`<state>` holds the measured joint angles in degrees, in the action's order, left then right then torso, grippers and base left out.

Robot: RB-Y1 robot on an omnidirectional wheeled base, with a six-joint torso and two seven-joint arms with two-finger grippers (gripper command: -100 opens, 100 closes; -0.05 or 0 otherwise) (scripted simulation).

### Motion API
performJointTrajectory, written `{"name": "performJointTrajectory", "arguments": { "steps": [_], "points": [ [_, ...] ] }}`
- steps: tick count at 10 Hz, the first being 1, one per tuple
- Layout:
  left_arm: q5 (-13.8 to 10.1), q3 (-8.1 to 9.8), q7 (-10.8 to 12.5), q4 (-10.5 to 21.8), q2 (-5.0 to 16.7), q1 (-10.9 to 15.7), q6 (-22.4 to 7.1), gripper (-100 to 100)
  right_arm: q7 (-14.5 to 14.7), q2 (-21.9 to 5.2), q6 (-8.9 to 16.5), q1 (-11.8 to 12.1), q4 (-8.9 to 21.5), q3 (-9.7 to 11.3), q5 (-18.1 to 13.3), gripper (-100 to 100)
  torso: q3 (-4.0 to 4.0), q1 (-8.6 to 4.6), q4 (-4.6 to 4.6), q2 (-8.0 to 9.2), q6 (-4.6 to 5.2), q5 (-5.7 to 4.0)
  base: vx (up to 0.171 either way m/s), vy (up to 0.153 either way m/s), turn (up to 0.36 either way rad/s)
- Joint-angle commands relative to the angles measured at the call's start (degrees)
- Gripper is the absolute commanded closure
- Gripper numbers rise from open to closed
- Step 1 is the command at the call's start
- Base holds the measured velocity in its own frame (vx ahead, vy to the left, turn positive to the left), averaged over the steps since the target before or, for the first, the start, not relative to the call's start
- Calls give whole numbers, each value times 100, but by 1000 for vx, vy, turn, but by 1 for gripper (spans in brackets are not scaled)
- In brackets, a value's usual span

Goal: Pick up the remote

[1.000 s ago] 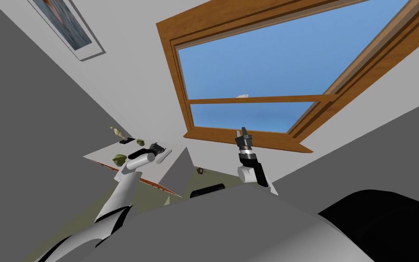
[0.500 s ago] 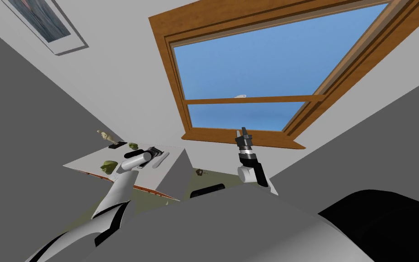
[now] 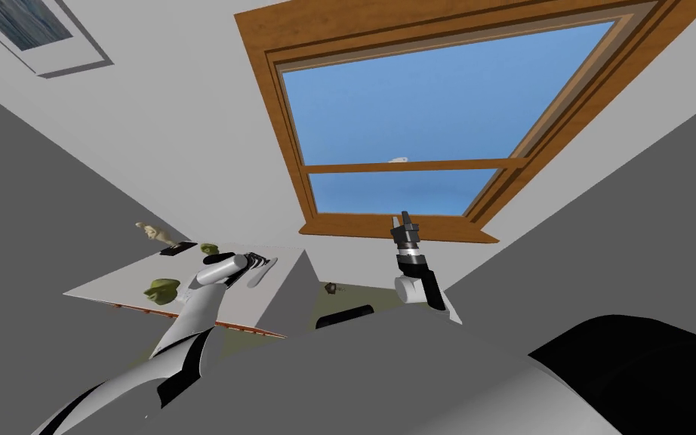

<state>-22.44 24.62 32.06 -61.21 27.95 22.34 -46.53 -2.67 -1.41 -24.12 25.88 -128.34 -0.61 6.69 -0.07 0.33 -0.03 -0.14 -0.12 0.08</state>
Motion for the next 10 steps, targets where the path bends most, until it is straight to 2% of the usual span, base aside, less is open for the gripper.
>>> {"name": "performJointTrajectory", "arguments": {
  "steps": [1,2,3,4,5,6,7,8,9,10],
  "points": [
    [64,165,108,286,77,138,-286,-100,0,0,0,0,0,0,0,0,0,0,0,0,0,0,54,90,-146],
    [64,165,108,420,77,138,-424,-100,0,0,0,0,0,0,0,0,-3,11,-1,-7,4,1,57,82,-92],
    [64,165,108,420,77,138,-424,-100,0,0,0,0,0,0,0,0,-6,9,-3,-10,0,3,27,25,10],
    [116,309,193,727,138,223,-624,-100,0,0,0,0,0,0,0,0,-1,-8,-1,-1,-1,-1,29,35,-118],
    [116,309,193,727,138,223,-713,-100,0,0,0,0,0,0,0,0,-1,-8,0,-1,4,-2,35,52,-103],
    [170,447,272,1019,195,296,-867,-100,0,0,0,0,0,0,0,0,0,-5,0,-1,0,-1,65,93,-147],
    [170,447,272,1019,195,296,-1025,-100,0,0,0,0,0,0,0,0,-5,10,-1,-10,2,1,49,83,-76],
    [228,577,344,1223,247,356,-1207,-100,0,0,0,0,0,0,0,0,-5,8,-2,-8,-1,3,41,80,-147],
    [228,577,344,1294,247,356,-1296,-100,0,0,0,0,0,0,0,0,-3,8,-1,-6,2,2,39,72,-55],
    [286,699,411,1510,294,406,-1504,-100,0,0,0,1,0,0,0,0,-3,5,-1,-5,-2,2,50,82,-63]
  ]
}}
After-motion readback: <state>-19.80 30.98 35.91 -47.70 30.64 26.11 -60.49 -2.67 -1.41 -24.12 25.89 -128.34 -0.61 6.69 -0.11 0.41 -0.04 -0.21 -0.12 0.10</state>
